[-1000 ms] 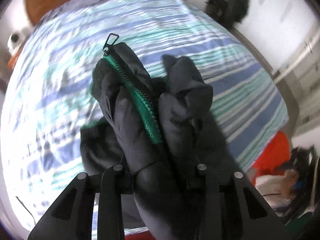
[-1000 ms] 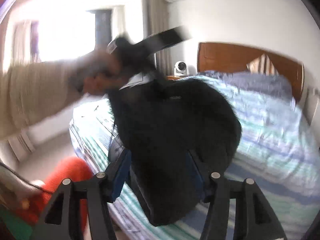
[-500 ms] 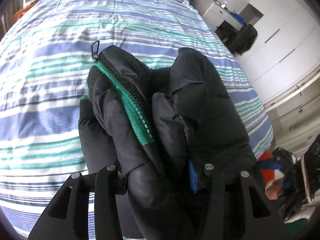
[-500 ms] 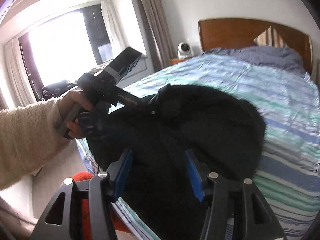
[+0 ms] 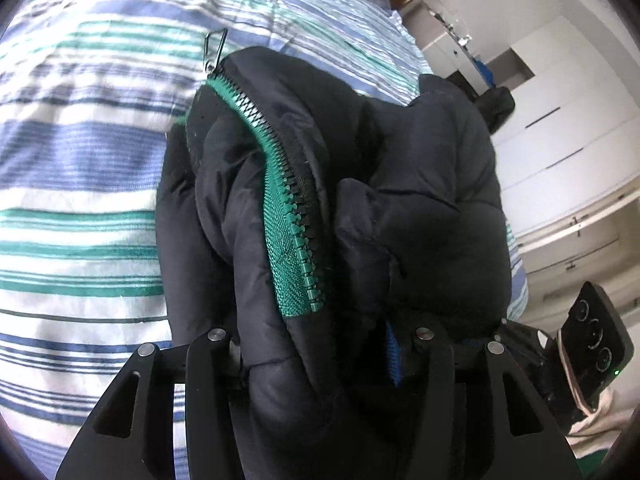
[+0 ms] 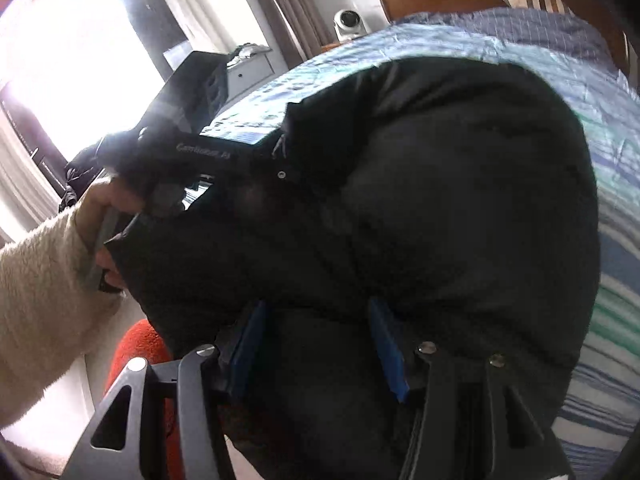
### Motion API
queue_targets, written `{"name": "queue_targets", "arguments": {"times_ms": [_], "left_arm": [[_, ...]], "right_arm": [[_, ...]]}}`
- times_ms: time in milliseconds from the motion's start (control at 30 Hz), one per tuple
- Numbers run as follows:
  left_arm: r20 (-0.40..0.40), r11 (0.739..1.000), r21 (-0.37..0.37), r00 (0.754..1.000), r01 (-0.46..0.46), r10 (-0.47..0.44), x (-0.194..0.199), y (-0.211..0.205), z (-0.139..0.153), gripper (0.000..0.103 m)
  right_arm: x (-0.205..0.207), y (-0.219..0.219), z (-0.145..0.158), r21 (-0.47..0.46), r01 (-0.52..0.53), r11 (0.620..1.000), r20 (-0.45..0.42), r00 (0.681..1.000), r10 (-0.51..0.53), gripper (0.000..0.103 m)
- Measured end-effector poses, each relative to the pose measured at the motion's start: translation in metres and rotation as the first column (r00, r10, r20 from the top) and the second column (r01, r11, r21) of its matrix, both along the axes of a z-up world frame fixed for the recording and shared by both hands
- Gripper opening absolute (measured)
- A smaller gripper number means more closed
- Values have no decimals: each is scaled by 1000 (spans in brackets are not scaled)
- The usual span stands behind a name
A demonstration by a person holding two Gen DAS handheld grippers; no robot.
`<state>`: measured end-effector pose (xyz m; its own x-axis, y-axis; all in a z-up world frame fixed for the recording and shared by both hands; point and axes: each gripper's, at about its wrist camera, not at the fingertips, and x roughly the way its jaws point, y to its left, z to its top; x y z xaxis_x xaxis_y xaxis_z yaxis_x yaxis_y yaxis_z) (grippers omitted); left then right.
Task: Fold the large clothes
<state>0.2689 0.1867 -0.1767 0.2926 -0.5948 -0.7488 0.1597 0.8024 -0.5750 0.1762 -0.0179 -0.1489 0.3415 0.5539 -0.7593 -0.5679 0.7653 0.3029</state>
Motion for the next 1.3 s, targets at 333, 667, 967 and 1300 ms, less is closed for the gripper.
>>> {"name": "queue_targets", "arguments": {"times_ms": [333,667,967,1300], "left_arm": [[-1,991,-117,998,-65,65,-15,22,-12,50],[-2,989,-122,996,-87,87,-20,36,-21,50],[-25,986,-130,995,-101,98,-16,43,-31,49],[-37,993,-115,999,-41,37,-12,42,-22,50]], "right_arm": [[73,-10,79,83,34,996,-51,998,-30,54],[161,92,12,-198,-106,975,-108,990,86,54],[172,103,-19,-259,-94,961,-142,988,58,53],[11,-39,99,25,-208,978,-30,978,209,54]]}}
